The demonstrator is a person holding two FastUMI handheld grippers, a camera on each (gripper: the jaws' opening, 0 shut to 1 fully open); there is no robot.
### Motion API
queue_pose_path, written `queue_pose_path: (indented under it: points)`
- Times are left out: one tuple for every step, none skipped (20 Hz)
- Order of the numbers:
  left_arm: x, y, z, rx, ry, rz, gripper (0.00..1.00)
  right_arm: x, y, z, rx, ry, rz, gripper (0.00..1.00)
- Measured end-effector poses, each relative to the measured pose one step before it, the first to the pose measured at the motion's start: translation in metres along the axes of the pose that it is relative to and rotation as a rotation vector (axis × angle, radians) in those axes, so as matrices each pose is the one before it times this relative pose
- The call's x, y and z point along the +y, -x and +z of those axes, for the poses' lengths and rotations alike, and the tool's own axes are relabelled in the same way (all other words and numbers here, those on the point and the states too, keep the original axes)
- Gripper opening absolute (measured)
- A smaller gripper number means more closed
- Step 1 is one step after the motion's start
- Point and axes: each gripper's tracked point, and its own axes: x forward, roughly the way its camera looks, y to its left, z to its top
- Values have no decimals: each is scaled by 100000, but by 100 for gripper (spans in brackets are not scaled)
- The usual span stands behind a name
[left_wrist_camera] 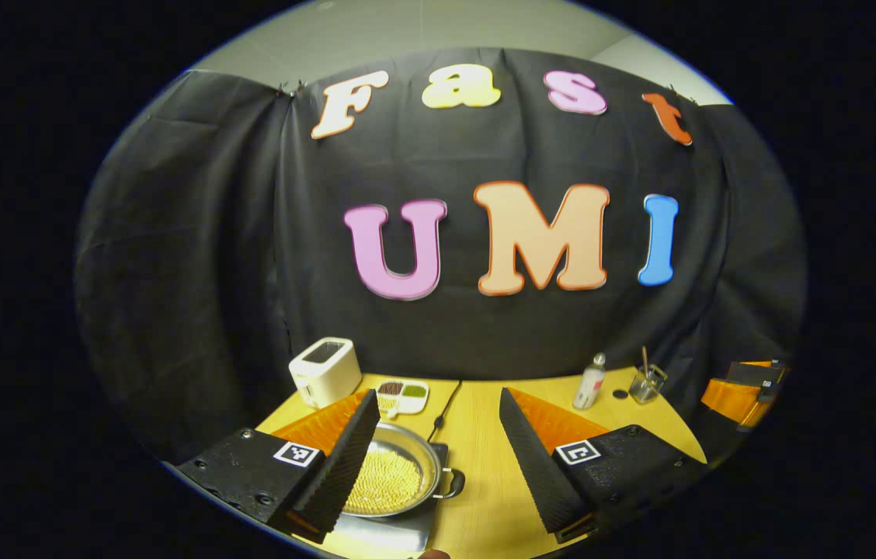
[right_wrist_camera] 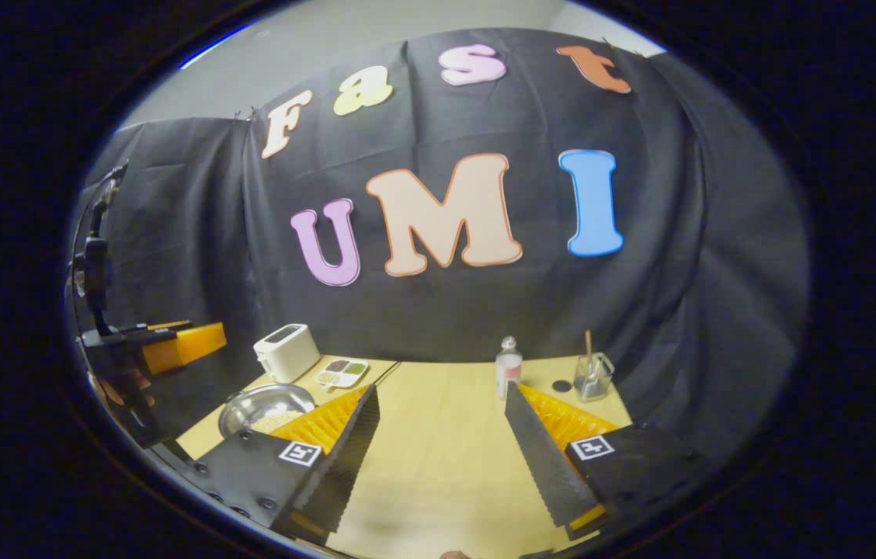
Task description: First push the handle of the pot to place it horizontally, then grasp the pot with both hands and set it on the induction cooktop.
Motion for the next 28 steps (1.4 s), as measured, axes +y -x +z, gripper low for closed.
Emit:
queue_pose_path:
  points:
    - [-139, 404, 1219, -4834, -399, 1601, 95, -364, 858, 1215, -3198, 2405, -1707, 92]
    - [-40, 596, 1179, -4309, -939, 1169, 95, -192, 574, 1005, -3253, 1645, -2671, 92]
    - [-55, 563, 1029, -4099, -1757, 900, 93, -216, 811, 950, -3462, 1625, -2202, 93]
    - [-173, 396, 1037, -4275, -1729, 134, 93, -369, 793, 1086, -3768, 1083, -2149, 92]
    - [-282, 360, 650, -2701, -783, -158, 94, -121, 859, 510, -2321, 755, -1528, 100]
    - [-471, 638, 103, -1286, 119, -245, 93, -67, 838, 335, -1693, 689, -1533, 93]
    - [-476, 609, -74, -333, 717, -755, 93, -158, 829, 270, -972, 545, -1545, 93]
    - [-221, 629, -262, 151, 1156, -483, 93, -267, 831, 43, -387, 524, -1347, 94]
    - [-47, 582, -251, 133, 1560, 187, 93, -331, 701, -108, -272, -61, -1874, 94]
    - [84, 338, -252, 219, 1759, 118, 94, -273, 656, -194, -464, -753, -1423, 94]
    - [-67, 421, -444, 482, 652, -113, 94, -61, 653, -138, -215, -1484, -876, 94]
    - [370, 389, -589, 572, -491, 667, 94, 73, 677, -282, 80, -1685, -51, 94]
    - [455, 365, -541, 534, -778, 993, 93, 160, 623, -205, 396, -1570, 664, 94]
    - [205, 215, -405, 836, -566, 239, 94, 36, 570, -175, 415, -1885, 343, 94]
    - [-4, 359, -542, 1381, -15, -221, 93, -58, 420, -116, 151, -1643, 64, 94]
    - [-101, 253, -406, 1077, 501, -481, 93, -162, 415, -130, 50, -844, -289, 94]
    - [-63, 318, -234, 590, 777, -479, 95, -277, 238, -33, 35, -4, -817, 94]
    - [1, 182, -158, 472, 363, -440, 94, -464, 168, -32, -31, 909, -1439, 100]
    - [76, 157, -64, -131, -119, 19, 94, -100, 241, 62, -179, 1182, -921, 96]
    - [217, 118, -43, -168, -470, 271, 94, -71, 145, 124, -278, 1313, -768, 93]
    - [158, 123, 100, -164, -302, 301, 93, 196, 106, 110, -143, 875, -95, 94]
    - [101, 122, 146, -455, 26, 205, 93, 290, 145, 201, -400, 454, 361, 94]
    - [103, 79, 234, -709, 149, 143, 93, 442, 51, 113, -235, 290, 795, 94]
    - [127, 18, 148, -642, 15, 382, 94, 385, 20, 133, -359, 369, 861, 94]
    - [220, -22, 221, -751, -17, 514, 94, 270, -47, 5, -236, 706, 565, 94]
    - [177, 21, -34, -479, 85, 694, 93, 123, -28, -35, 42, 667, 415, 94]
    - [63, -18, 29, -261, 269, 298, 94, 231, 59, -48, 126, 350, 342, 94]
    - [-4, 38, -19, -18, 298, 85, 94, 287, 56, -88, 83, 101, 618, 94]
